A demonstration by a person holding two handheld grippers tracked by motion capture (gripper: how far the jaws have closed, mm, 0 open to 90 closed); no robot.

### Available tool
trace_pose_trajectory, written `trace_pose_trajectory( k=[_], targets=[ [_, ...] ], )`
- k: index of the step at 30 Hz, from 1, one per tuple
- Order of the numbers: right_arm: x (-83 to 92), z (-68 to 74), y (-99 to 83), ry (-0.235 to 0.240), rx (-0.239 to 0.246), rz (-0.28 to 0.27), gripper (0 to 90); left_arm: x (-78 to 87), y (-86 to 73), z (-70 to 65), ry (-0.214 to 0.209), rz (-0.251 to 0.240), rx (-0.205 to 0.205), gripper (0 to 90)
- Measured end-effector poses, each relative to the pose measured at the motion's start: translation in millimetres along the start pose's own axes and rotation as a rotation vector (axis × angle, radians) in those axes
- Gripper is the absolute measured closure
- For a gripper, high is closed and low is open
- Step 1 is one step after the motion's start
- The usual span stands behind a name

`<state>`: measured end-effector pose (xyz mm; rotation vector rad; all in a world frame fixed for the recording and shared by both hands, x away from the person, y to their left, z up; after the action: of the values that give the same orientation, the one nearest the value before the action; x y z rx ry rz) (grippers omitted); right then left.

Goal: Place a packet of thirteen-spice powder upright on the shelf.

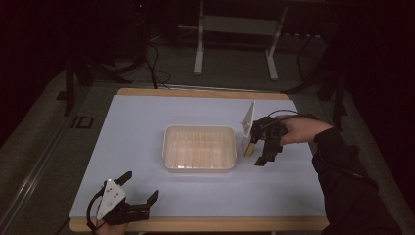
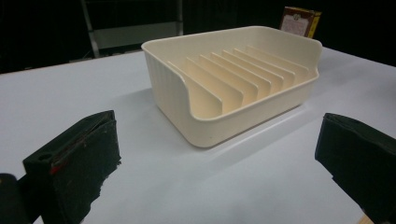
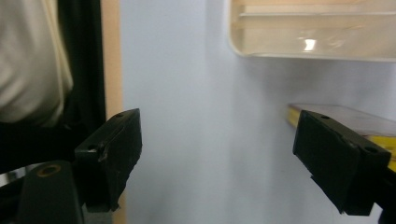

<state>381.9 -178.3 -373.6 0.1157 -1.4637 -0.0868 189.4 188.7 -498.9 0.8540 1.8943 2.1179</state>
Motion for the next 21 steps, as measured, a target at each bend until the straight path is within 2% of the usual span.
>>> trace_pose_trajectory(
  k=[3, 6, 11, 21],
  targets=[
    [7.0, -5.5, 1.2, -0.021, 0.007, -0.019, 15.4, 0.1, -0.1, -0.5, -0.002, 0.001, -0.005, 0.0],
    [13.0, -10.6, 1.2, -0.031, -0.013, -0.028, 15.4, 0.3, -0.2, -0.3, -0.001, 0.001, -0.003, 0.0],
    [16.5, -19.0, -1.0, -0.057, -0.010, -0.054, 14.2, 1.0, -0.8, 0.4, 0.001, 0.002, 0.004, 0.0],
    [12.7, -39.5, -4.3, -0.109, -0.035, -0.028, 14.3, 1.7, -0.8, 0.3, -0.006, -0.006, 0.016, 0.0]
  ],
)
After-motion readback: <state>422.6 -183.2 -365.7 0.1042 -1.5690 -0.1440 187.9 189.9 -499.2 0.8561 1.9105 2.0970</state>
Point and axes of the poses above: each handheld gripper's, and its own axes: x roughly backward along the jaws, y roughly out of its top, z roughly to its left, the point moved 2 cm from there along -x, roughly forward along the jaws, and after that the axes turned 3 degrees about -x, right-handed, at the moved point
